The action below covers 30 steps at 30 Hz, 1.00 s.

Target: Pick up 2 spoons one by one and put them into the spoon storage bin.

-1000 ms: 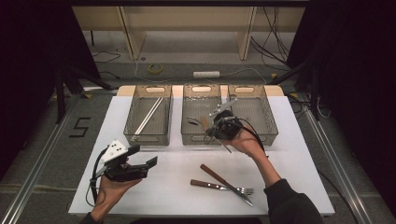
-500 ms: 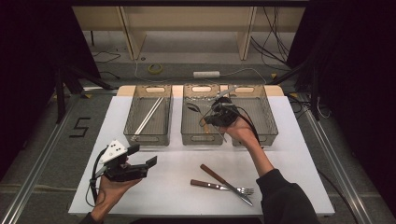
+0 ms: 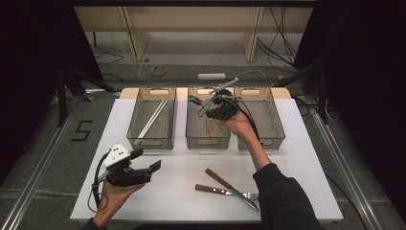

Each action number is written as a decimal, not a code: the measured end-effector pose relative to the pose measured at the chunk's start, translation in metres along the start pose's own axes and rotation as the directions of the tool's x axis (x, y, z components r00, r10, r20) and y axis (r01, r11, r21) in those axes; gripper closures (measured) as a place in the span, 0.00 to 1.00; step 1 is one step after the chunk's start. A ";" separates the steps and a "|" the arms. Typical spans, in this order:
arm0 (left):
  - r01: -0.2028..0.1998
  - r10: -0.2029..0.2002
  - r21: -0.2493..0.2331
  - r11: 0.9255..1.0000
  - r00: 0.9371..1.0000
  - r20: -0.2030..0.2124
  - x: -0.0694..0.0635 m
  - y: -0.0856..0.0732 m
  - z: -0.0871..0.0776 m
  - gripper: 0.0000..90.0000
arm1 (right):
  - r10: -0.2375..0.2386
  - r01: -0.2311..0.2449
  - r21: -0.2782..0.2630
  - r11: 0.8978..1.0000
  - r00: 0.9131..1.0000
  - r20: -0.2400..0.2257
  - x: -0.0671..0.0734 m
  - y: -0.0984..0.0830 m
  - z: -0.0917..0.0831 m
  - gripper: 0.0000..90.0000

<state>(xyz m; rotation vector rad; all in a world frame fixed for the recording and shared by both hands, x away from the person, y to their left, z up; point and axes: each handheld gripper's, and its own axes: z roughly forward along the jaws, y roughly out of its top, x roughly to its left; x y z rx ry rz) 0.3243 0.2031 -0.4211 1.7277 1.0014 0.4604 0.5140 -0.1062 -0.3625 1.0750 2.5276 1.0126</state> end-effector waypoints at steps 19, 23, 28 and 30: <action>-0.002 0.002 -0.012 1.000 1.000 -0.003 0.000 0.001 -0.002 0.18 | 0.054 -0.054 -0.004 0.999 0.997 0.049 -0.012 0.011 0.017 1.00; -0.003 0.003 -0.014 1.000 1.000 -0.002 0.000 0.001 -0.002 0.18 | 0.060 -0.061 0.002 0.998 0.996 0.063 -0.014 0.011 0.021 1.00; -0.001 0.001 -0.016 1.000 1.000 -0.004 0.000 0.001 -0.002 0.18 | 0.083 -0.083 0.004 0.997 0.994 0.071 -0.016 0.010 0.028 1.00; -0.001 0.001 -0.015 1.000 1.000 -0.004 0.000 0.001 -0.002 0.18 | 0.085 -0.085 0.010 0.996 0.994 0.074 -0.015 0.010 0.031 1.00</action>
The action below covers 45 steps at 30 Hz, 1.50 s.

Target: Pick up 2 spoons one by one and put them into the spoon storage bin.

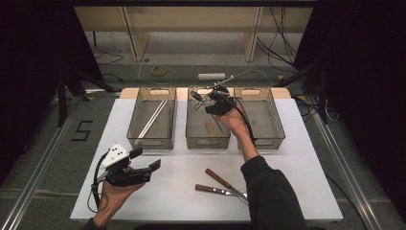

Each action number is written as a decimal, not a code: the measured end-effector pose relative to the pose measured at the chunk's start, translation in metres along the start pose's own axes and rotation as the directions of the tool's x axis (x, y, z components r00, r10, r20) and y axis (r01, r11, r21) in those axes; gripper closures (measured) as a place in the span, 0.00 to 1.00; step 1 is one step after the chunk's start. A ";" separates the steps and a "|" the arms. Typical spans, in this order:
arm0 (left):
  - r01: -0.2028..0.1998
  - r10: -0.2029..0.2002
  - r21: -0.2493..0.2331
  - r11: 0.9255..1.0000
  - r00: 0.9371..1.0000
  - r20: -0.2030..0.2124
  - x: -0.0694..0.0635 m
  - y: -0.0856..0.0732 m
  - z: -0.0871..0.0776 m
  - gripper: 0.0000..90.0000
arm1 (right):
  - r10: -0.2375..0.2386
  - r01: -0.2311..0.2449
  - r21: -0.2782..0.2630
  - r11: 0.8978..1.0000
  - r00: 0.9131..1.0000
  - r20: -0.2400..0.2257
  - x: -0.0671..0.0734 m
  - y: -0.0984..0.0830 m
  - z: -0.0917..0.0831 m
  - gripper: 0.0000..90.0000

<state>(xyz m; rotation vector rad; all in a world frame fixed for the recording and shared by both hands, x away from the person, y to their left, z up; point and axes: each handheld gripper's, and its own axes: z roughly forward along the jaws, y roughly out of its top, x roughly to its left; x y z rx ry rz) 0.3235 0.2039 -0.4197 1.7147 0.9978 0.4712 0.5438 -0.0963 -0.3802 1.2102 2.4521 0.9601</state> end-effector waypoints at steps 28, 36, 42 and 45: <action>0.005 -0.005 -0.002 1.000 1.000 0.002 0.001 0.000 -0.001 0.18 | -0.022 0.022 0.083 0.996 1.000 -0.002 0.011 -0.005 0.026 0.80; 0.008 -0.008 -0.004 1.000 1.000 -0.001 0.001 0.000 -0.002 0.18 | -0.067 0.071 0.055 0.996 0.995 -0.068 0.020 -0.009 -0.008 0.57; 0.010 -0.010 -0.006 1.000 1.000 -0.006 0.001 0.000 -0.002 0.17 | -0.158 0.164 0.050 0.985 0.981 -0.109 0.034 -0.032 -0.043 0.41; 0.007 -0.007 -0.004 1.000 1.000 -0.007 0.001 0.000 -0.001 0.17 | -0.147 0.154 0.050 0.987 0.981 -0.123 0.038 -0.048 -0.054 0.38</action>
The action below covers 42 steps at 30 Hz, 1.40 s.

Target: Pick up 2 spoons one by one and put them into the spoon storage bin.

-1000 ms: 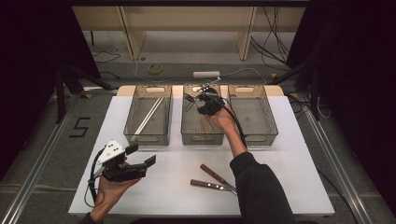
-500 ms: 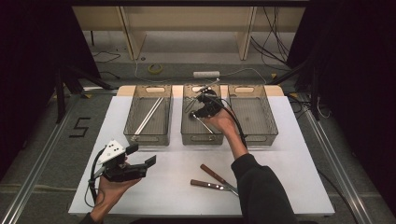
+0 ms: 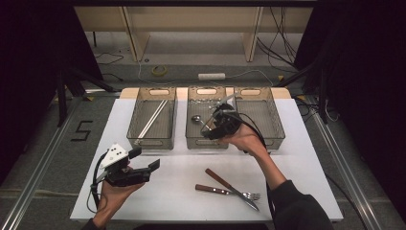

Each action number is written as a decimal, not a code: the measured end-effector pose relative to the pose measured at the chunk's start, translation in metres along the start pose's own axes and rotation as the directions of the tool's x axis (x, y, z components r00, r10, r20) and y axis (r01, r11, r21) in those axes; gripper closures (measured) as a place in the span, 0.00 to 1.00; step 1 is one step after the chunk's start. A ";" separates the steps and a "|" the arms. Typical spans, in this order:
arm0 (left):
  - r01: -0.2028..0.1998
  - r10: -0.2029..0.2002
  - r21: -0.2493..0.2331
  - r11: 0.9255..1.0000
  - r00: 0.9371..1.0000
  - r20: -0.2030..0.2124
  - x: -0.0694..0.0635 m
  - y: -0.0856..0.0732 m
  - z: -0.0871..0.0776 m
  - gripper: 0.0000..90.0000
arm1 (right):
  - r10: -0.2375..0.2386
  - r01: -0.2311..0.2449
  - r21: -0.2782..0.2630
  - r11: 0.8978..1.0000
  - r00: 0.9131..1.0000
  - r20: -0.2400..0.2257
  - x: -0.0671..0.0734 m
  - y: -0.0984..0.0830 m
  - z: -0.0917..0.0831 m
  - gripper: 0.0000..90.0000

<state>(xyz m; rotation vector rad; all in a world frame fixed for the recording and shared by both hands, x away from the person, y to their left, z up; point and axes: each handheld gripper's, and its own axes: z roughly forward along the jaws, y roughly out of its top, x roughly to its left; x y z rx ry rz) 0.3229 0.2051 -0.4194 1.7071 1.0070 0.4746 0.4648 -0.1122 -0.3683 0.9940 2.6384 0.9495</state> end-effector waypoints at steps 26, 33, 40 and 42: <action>-0.006 0.006 -0.005 1.000 1.000 0.002 -0.001 0.000 -0.001 0.17 | -0.040 0.043 0.102 0.994 0.999 -0.036 0.035 -0.063 -0.010 0.29; -0.011 0.011 -0.006 1.000 1.000 0.004 -0.001 0.000 -0.001 0.17 | -0.039 0.045 0.132 0.990 0.998 -0.048 0.037 -0.067 -0.007 0.30; -0.006 0.006 -0.012 1.000 1.000 0.005 -0.001 0.000 -0.001 0.17 | -0.050 0.057 0.158 0.986 0.998 -0.046 0.040 -0.071 -0.004 0.30; -0.006 0.006 -0.012 1.000 1.000 0.003 -0.001 0.000 -0.001 0.17 | -0.059 0.067 0.166 0.984 0.997 -0.052 0.041 -0.072 -0.003 0.30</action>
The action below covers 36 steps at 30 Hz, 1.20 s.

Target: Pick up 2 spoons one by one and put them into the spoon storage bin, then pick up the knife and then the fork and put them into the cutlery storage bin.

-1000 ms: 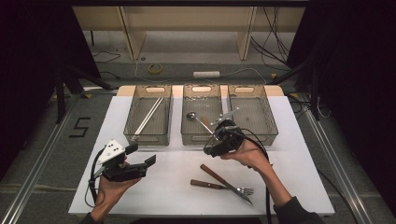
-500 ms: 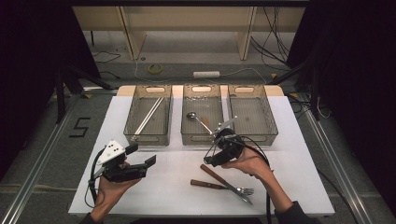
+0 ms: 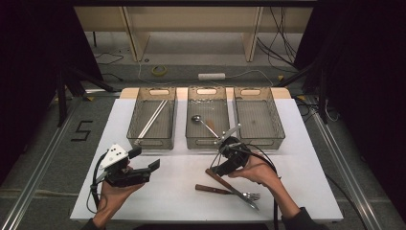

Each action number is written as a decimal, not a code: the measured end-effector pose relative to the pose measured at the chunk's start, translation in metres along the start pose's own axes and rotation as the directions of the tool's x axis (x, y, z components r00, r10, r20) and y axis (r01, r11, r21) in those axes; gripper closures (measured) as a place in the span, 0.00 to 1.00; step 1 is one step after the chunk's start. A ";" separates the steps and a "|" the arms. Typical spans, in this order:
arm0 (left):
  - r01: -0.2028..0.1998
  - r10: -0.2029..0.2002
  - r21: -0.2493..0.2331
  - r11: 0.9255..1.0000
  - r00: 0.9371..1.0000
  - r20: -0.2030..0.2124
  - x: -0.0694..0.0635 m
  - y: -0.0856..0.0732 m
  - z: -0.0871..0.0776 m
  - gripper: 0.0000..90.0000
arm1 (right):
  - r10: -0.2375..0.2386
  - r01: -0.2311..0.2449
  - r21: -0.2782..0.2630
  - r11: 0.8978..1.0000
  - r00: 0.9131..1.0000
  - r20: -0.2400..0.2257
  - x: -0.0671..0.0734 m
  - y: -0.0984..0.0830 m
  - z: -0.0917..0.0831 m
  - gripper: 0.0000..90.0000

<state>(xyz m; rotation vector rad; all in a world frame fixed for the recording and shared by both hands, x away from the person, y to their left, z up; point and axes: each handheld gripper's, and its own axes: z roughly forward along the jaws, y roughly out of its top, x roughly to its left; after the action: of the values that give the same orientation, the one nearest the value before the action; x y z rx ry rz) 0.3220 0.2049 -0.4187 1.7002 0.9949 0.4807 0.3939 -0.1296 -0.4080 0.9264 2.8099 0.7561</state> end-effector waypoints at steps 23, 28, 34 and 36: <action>0.000 0.000 0.000 1.000 1.000 -0.002 0.000 0.000 0.000 0.17 | -0.033 0.033 0.091 0.995 0.999 -0.003 0.004 -0.014 0.012 0.28; 0.001 -0.001 0.001 1.000 1.000 -0.002 0.000 0.000 -0.001 0.17 | -0.035 0.037 0.109 0.993 0.999 -0.017 0.004 -0.017 0.014 0.29; 0.000 0.000 0.001 1.000 1.000 -0.003 0.000 0.000 -0.001 0.17 | -0.041 0.042 0.143 0.989 0.999 -0.013 0.004 -0.021 0.016 0.35; 0.000 0.000 0.001 1.000 1.000 -0.003 0.000 0.000 -0.001 0.17 | -0.040 0.042 0.151 0.988 0.999 -0.016 0.004 -0.022 0.016 0.38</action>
<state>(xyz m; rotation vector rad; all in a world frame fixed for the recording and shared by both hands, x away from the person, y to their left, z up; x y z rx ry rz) 0.3213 0.2052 -0.4184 1.7007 0.9974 0.4823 0.3827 -0.1360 -0.4326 0.8841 2.9212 0.5517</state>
